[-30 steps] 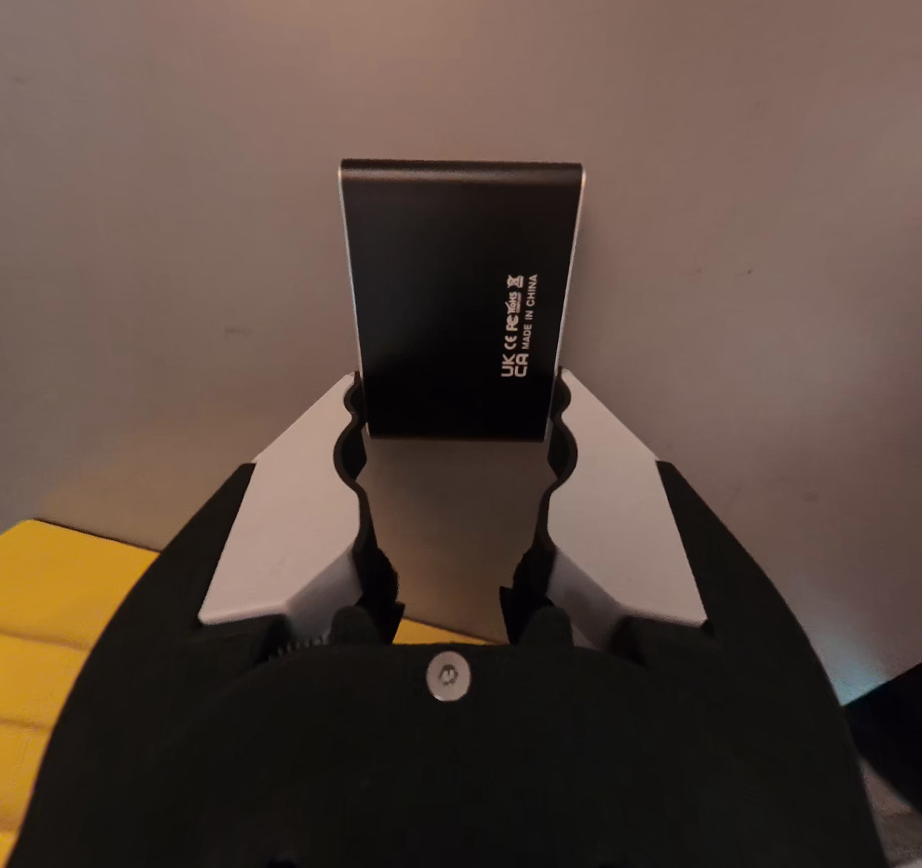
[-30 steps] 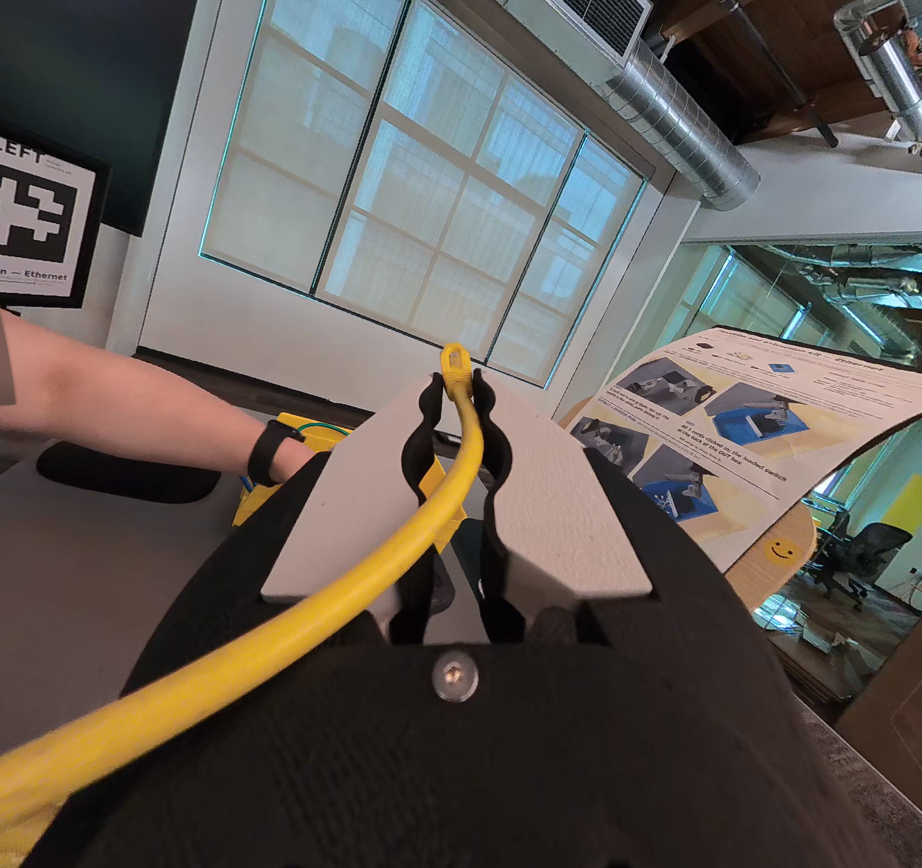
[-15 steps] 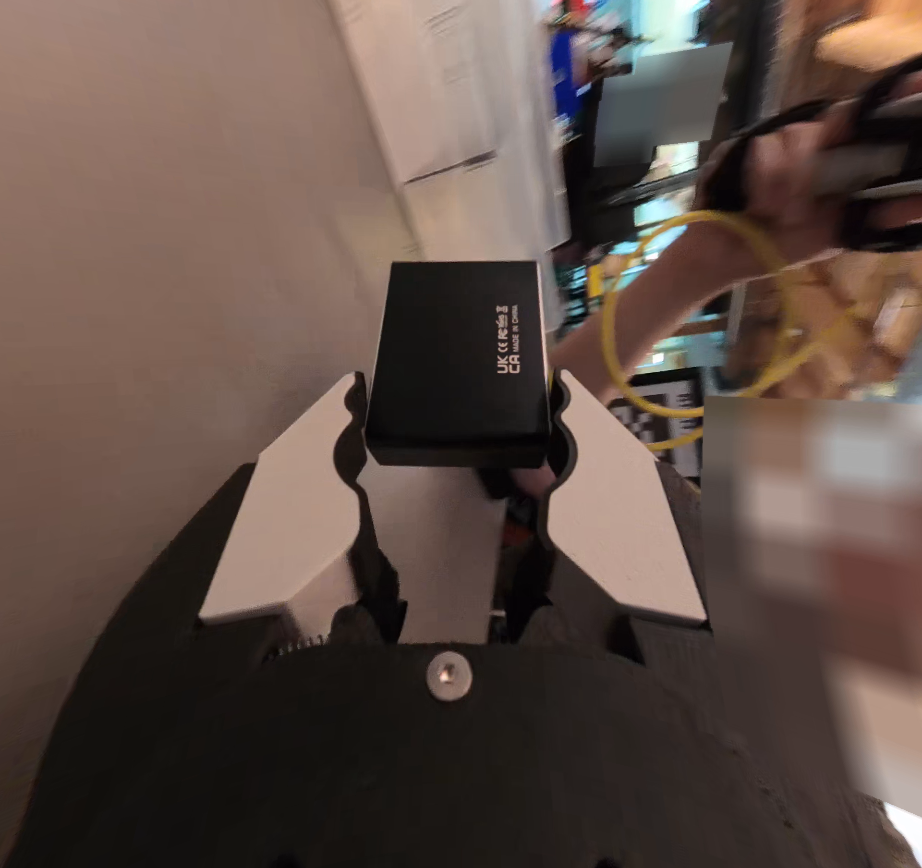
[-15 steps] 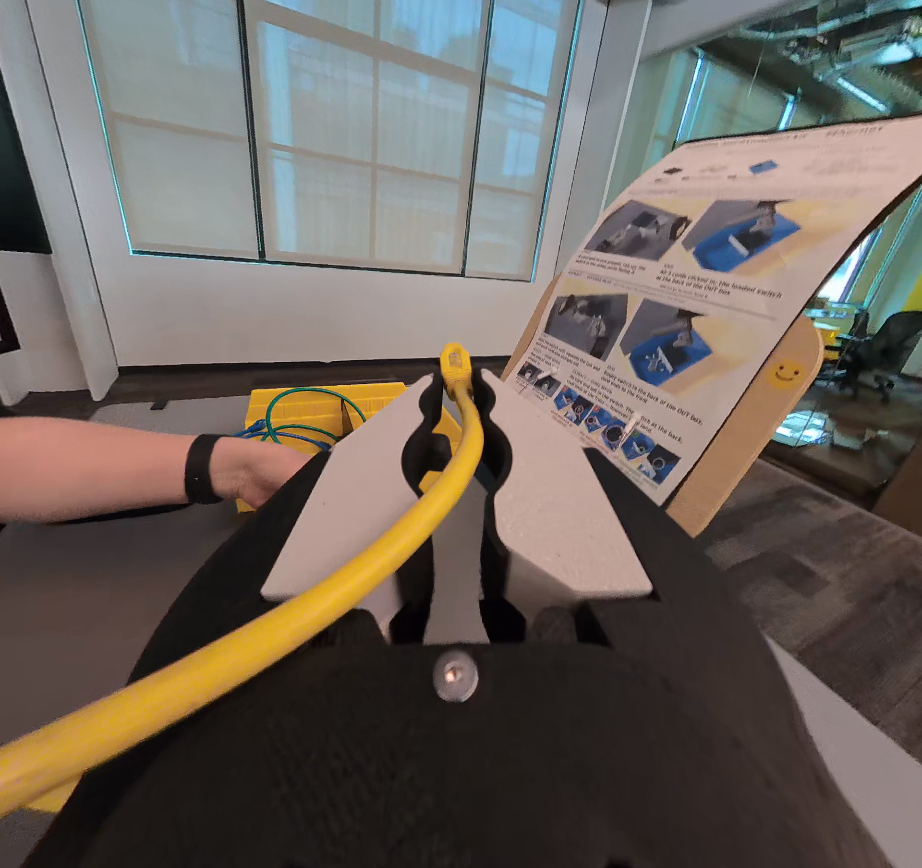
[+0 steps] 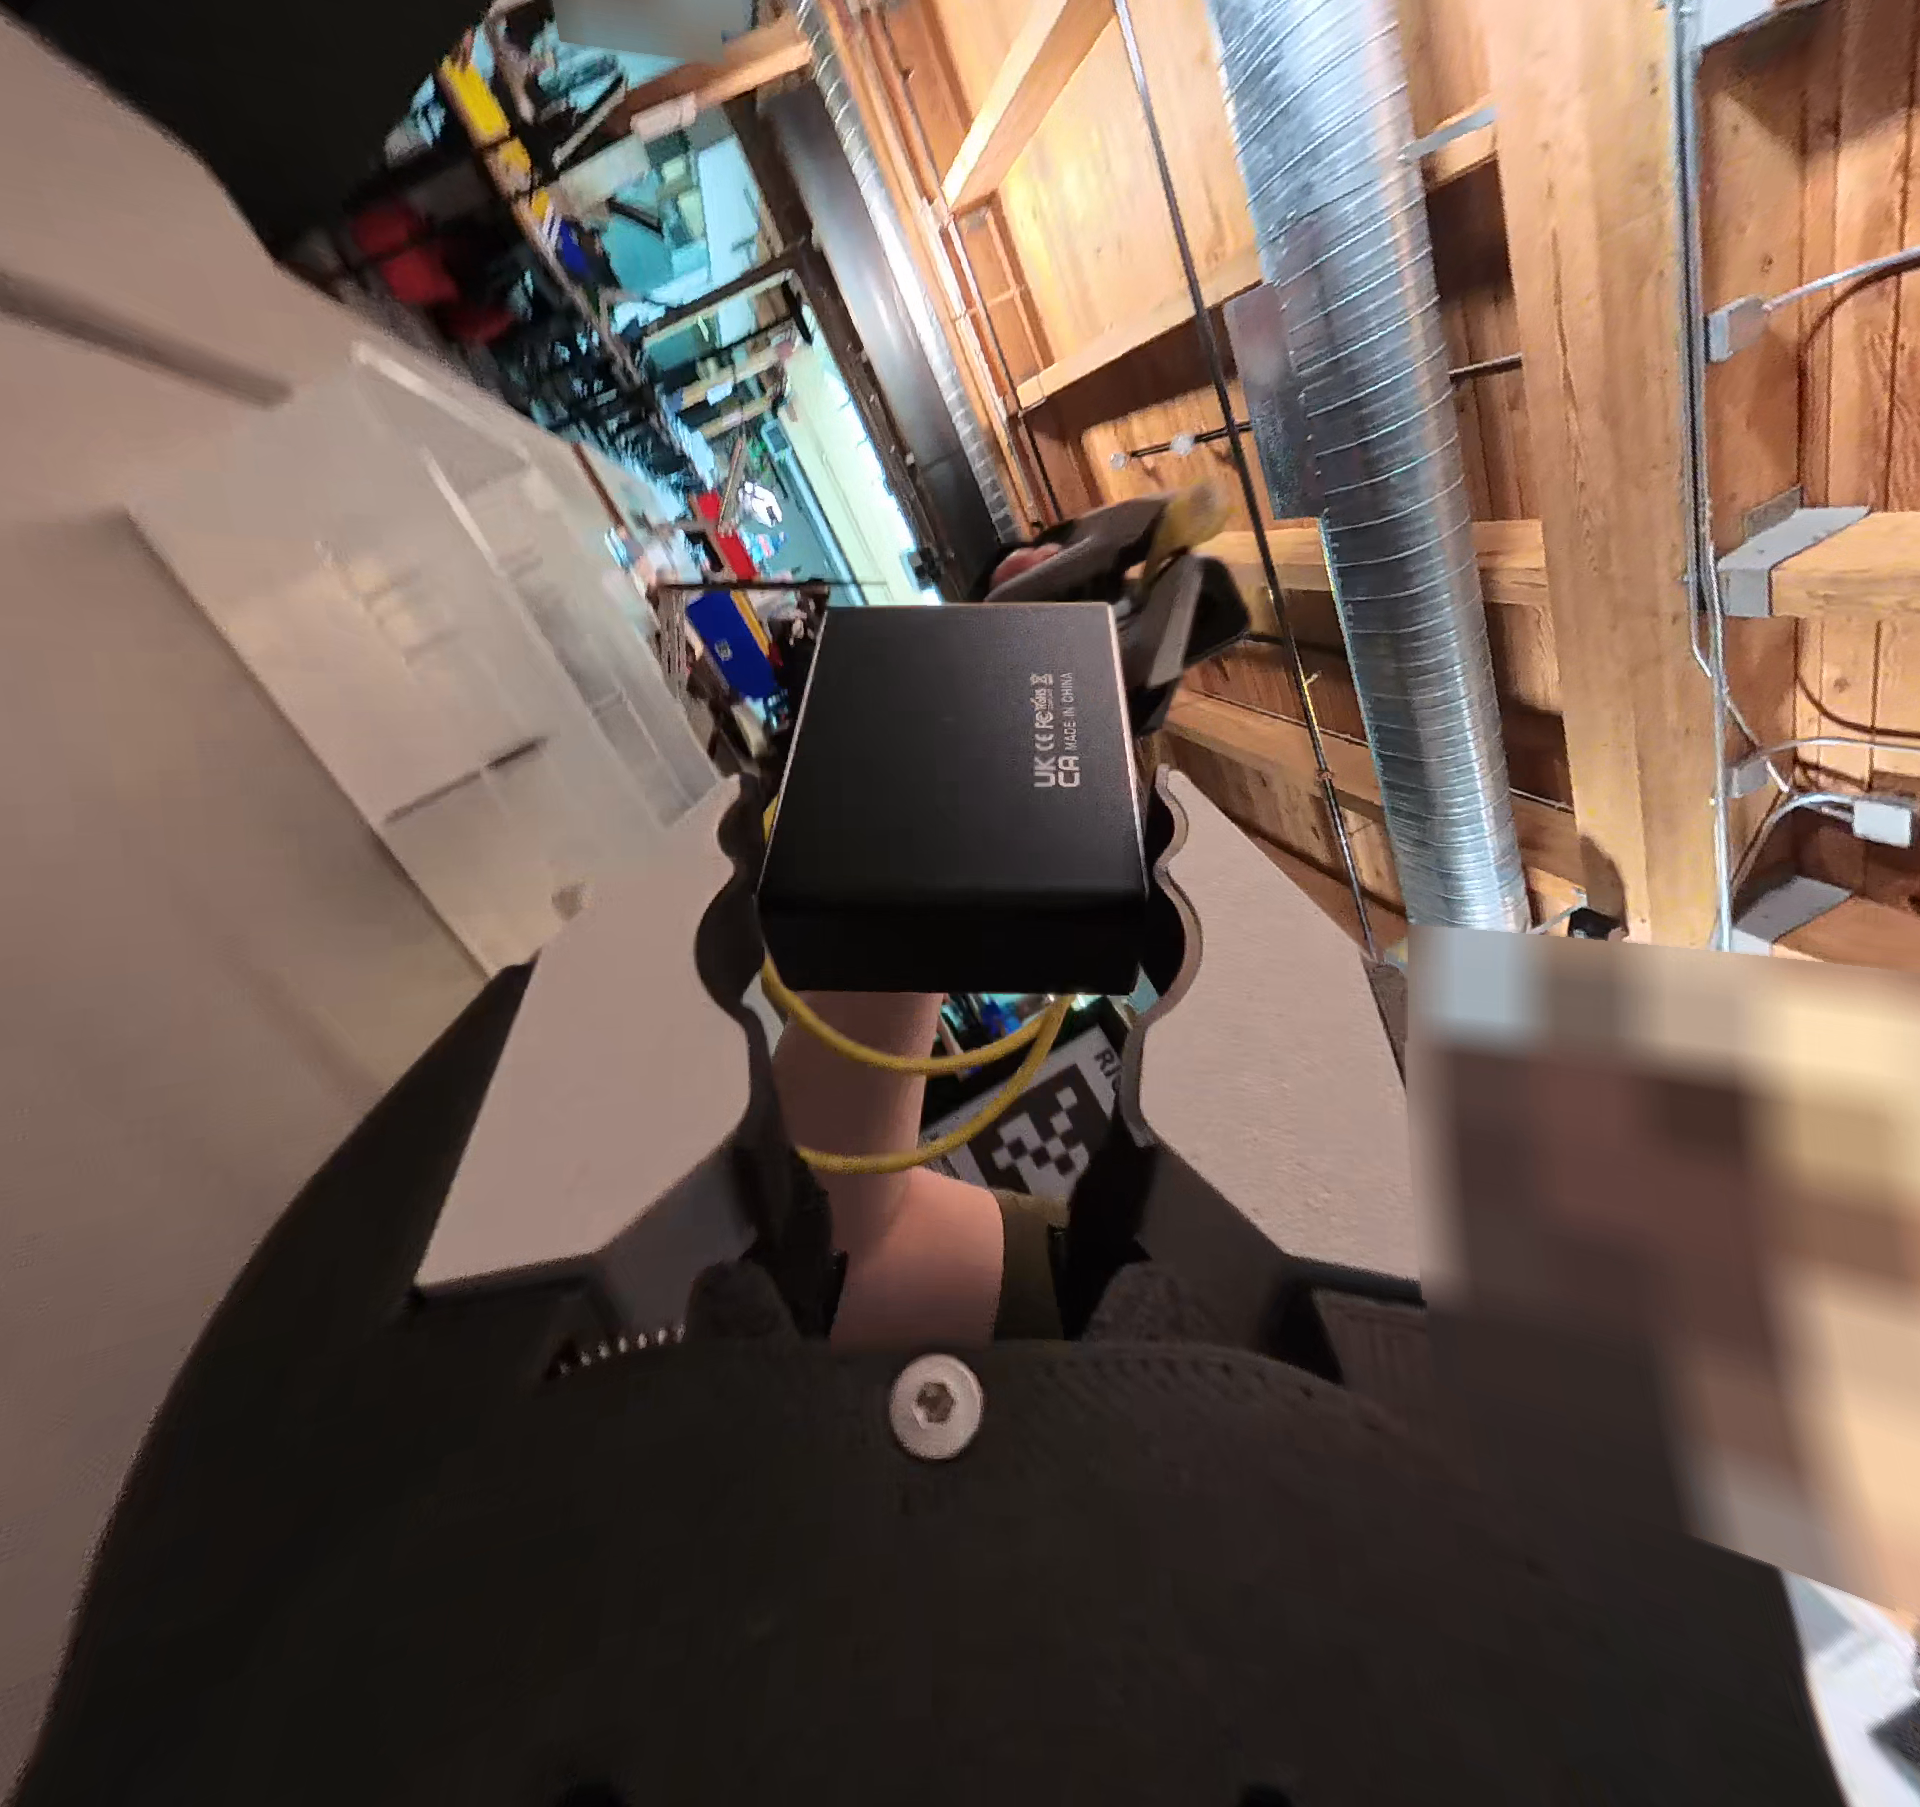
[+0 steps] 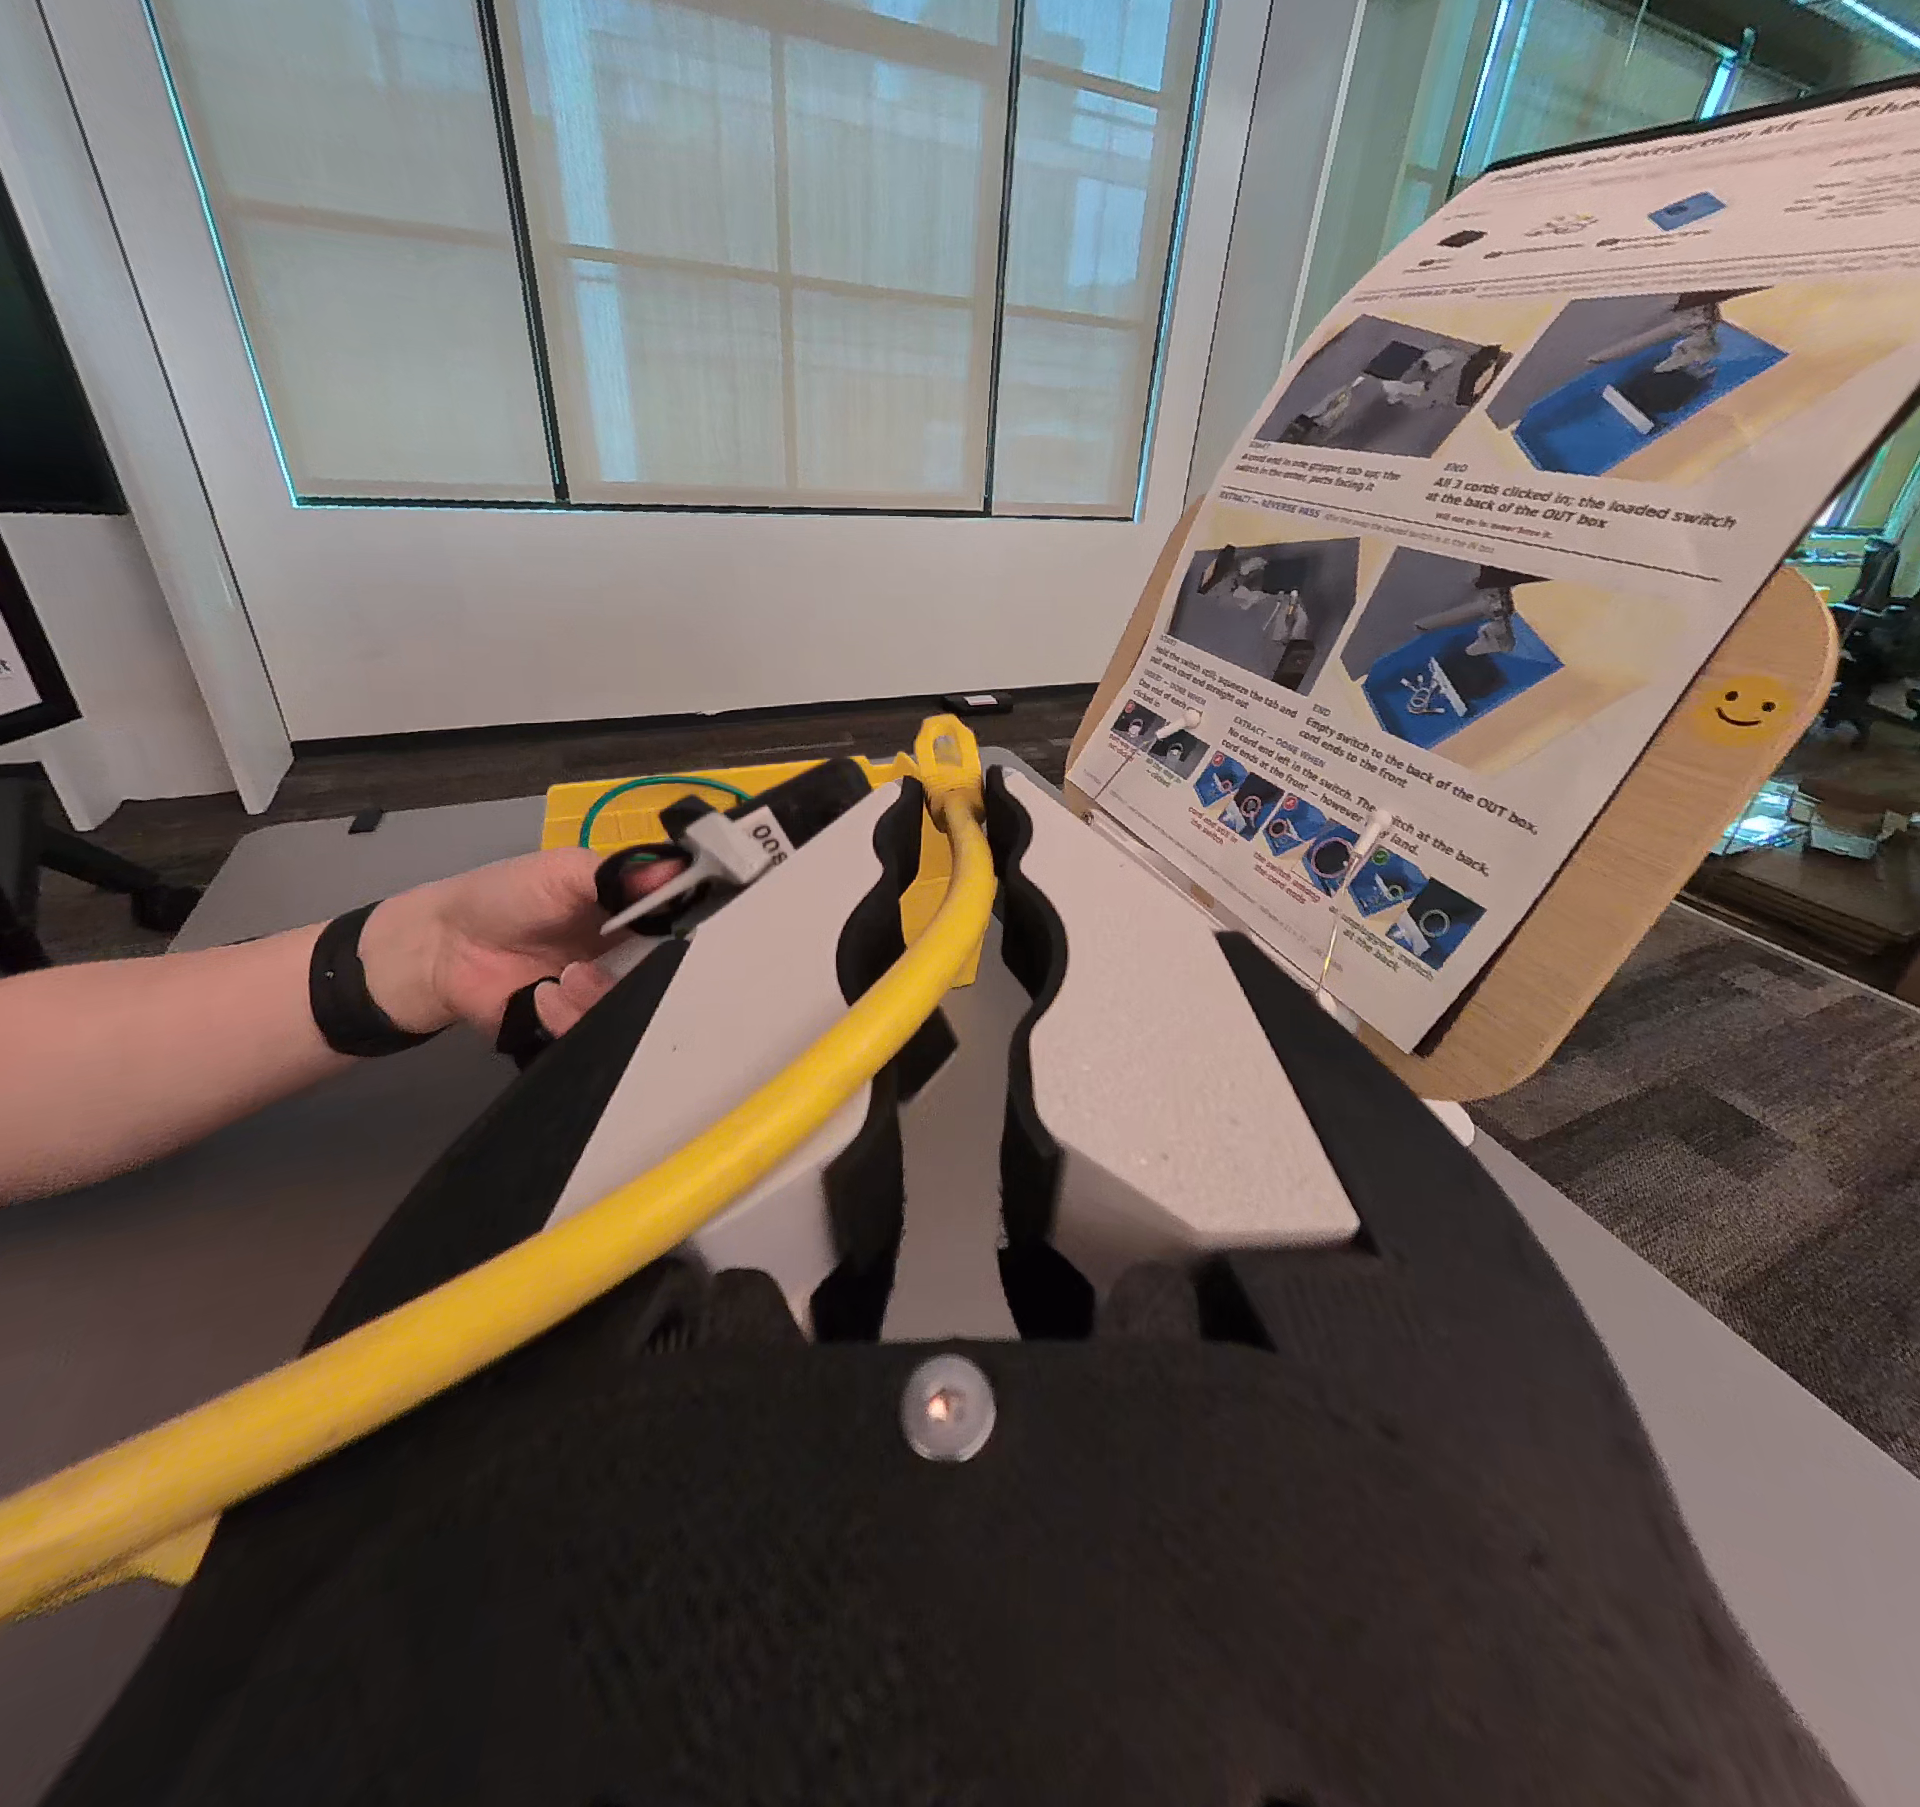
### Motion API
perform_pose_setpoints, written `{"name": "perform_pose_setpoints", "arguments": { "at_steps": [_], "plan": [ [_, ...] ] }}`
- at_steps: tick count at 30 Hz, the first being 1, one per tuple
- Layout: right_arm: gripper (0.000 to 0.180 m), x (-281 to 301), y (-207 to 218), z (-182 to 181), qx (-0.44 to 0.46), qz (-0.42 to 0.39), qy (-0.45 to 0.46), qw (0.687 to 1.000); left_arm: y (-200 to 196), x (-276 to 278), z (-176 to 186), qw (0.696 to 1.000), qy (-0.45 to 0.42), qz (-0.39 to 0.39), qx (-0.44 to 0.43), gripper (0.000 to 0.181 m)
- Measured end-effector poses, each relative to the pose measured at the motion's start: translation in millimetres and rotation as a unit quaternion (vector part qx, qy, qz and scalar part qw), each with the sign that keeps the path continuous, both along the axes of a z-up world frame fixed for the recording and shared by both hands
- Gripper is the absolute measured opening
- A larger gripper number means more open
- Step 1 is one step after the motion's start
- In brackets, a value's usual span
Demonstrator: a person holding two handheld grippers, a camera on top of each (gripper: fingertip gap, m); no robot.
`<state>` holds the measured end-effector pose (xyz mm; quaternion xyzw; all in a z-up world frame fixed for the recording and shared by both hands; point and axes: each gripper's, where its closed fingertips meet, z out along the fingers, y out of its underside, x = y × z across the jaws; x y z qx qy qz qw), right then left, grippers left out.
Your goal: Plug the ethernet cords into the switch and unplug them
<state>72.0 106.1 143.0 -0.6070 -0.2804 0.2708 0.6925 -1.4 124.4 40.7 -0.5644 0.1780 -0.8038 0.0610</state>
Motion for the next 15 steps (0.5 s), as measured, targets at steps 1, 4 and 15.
{"name": "perform_pose_setpoints", "arguments": {
  "at_steps": [1,4,15],
  "plan": [
    [0.011,-2,0,0,-0.001,0.000,0.000,1.000,4,-5,9,1.000,-0.011,0.012,0.011,0.072],
    [0.011,-8,4,-3,-0.017,-0.015,-0.014,1.000,16,-21,35,0.997,-0.031,0.056,0.051,0.072],
    [0.012,-131,-15,-115,-0.259,0.167,-0.195,0.931,27,-44,57,0.971,0.006,0.153,0.186,0.071]
  ]
}}
